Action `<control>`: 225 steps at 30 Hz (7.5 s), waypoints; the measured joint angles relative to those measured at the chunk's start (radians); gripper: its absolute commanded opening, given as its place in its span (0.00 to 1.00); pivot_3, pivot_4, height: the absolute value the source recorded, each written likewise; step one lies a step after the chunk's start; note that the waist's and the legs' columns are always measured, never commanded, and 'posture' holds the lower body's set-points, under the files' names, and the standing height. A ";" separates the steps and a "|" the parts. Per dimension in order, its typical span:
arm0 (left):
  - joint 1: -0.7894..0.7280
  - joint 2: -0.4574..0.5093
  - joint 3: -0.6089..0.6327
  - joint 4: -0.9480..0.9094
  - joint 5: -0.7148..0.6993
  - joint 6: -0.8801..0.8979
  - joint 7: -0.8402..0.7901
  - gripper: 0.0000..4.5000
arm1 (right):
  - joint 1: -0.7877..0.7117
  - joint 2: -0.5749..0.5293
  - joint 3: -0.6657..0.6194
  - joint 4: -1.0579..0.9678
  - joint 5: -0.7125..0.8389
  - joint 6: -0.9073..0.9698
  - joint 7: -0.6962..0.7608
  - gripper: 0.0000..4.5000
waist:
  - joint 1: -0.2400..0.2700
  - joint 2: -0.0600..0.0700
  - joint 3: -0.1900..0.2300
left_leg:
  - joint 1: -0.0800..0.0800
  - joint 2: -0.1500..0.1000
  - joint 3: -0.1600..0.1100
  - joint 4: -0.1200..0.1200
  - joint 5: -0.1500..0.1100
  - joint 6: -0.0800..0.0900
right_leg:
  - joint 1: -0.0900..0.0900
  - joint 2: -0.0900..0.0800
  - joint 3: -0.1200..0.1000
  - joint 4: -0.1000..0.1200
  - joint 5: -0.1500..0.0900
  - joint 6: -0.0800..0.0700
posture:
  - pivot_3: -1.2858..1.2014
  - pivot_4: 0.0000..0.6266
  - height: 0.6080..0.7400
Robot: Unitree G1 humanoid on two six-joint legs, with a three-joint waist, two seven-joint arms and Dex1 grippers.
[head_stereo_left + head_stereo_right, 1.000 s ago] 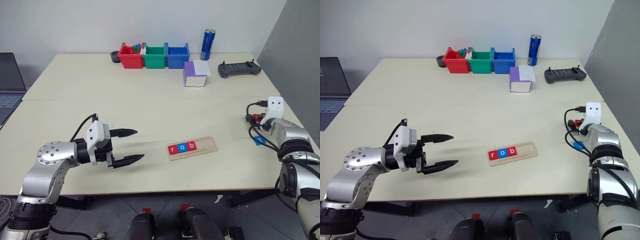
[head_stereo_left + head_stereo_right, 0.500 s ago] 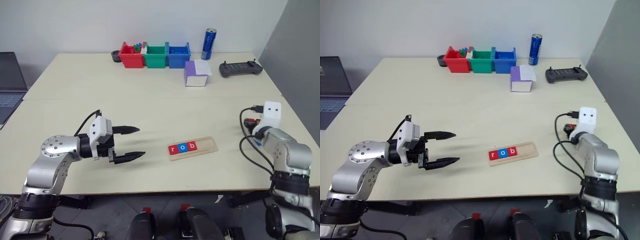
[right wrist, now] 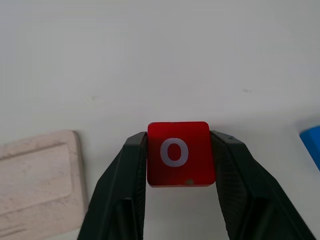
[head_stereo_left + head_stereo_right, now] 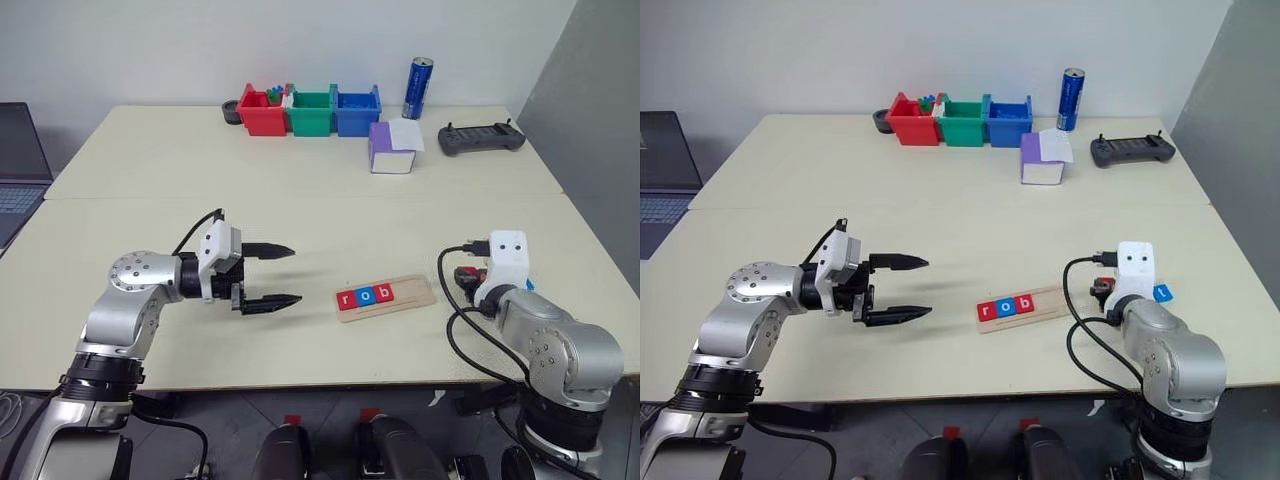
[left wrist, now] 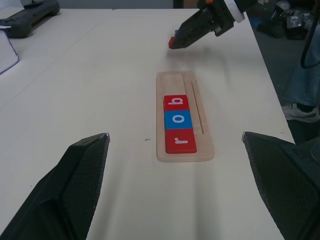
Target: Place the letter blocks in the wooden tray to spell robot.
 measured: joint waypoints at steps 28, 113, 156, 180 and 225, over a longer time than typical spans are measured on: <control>0.282 0.074 0.093 -0.251 -0.001 0.042 0.102 1.00 | -0.301 -0.684 0.406 1.122 -0.075 -1.349 1.501 1.00 | 0.006 0.000 0.002 | 0.000 0.001 -0.001 -0.001 -0.002 0.003 | 0.005 0.001 -0.002 -0.012 0.001 0.001 | 0.52 0.24 1.00; 0.389 0.138 0.175 -0.393 -0.068 0.132 0.187 1.00 | -0.621 -0.379 0.604 1.435 -0.293 -1.627 1.573 0.32 | 0.026 0.002 0.002 | 0.002 0.001 -0.001 0.013 -0.002 0.003 | 0.005 -0.001 -0.001 0.004 0.000 -0.002 | 0.52 0.24 1.00; 0.259 0.130 0.129 -0.295 -0.065 0.103 0.121 1.00 | 0.150 -0.352 -0.260 0.566 -0.004 -0.714 0.548 1.00 | 0.003 0.005 0.001 | 0.001 0.001 -0.001 0.010 -0.005 0.000 | 0.003 0.002 0.000 0.003 -0.002 -0.003 | 0.52 0.24 1.00; 0.187 0.092 0.071 -0.213 -0.033 0.064 0.093 1.00 | 0.222 -0.102 -0.141 0.210 -0.005 -0.509 0.220 0.33 | 0.001 0.002 0.000 | 0.001 0.002 -0.002 0.009 -0.005 0.000 | 0.003 0.001 0.000 0.004 -0.002 -0.002 | 0.52 0.24 1.00; 0.276 0.134 0.106 -0.291 -0.012 0.095 0.105 1.00 | -0.337 -0.627 0.333 1.396 -0.137 -1.504 1.467 1.00 | 0.009 -0.001 0.000 | 0.001 0.000 -0.001 0.011 -0.005 0.000 | 0.005 0.000 0.000 0.001 -0.002 -0.003 | 0.52 0.24 1.00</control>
